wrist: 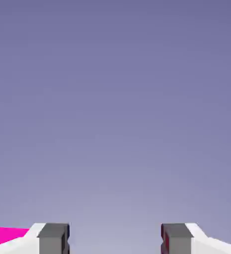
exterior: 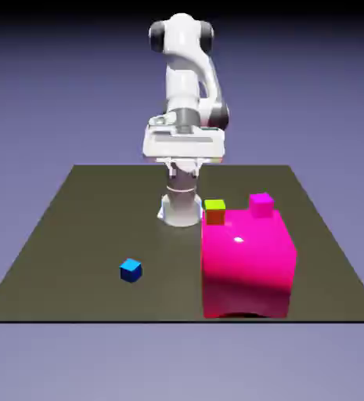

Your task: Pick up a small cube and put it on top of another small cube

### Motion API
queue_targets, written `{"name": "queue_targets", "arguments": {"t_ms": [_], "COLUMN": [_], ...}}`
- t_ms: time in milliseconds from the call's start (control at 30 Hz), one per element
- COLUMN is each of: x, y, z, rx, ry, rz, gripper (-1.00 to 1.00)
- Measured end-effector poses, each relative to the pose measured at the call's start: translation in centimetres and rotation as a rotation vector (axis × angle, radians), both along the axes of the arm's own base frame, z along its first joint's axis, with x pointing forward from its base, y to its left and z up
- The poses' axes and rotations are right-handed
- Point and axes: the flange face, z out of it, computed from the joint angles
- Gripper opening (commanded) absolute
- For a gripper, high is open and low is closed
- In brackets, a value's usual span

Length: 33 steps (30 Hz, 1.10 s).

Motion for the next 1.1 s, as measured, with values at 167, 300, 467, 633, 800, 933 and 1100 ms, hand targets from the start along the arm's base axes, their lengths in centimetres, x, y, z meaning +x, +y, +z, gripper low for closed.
{"name": "queue_targets", "arguments": {"t_ms": [167,300,467,633,800,933,1100], "x": [2.0,3.1,3.1,2.2,0.8,-1.4,-1.3], "y": [-1.7,-3.1,-4.5,-6.5,-9.0,-12.5,-13.0], "z": [-4.5,-8.4,-14.8,-20.3,-24.3,-26.0,-28.1], "rx": [-0.065,-0.129,-0.240,-0.355,-0.476,-0.519,-0.532], "ry": [0.156,0.282,0.457,0.630,0.798,0.898,0.897], "rz": [0.129,0.239,0.422,0.609,0.801,0.865,0.861], "gripper": [0.00,0.00,0.00,0.00,0.00,0.00,0.00]}}
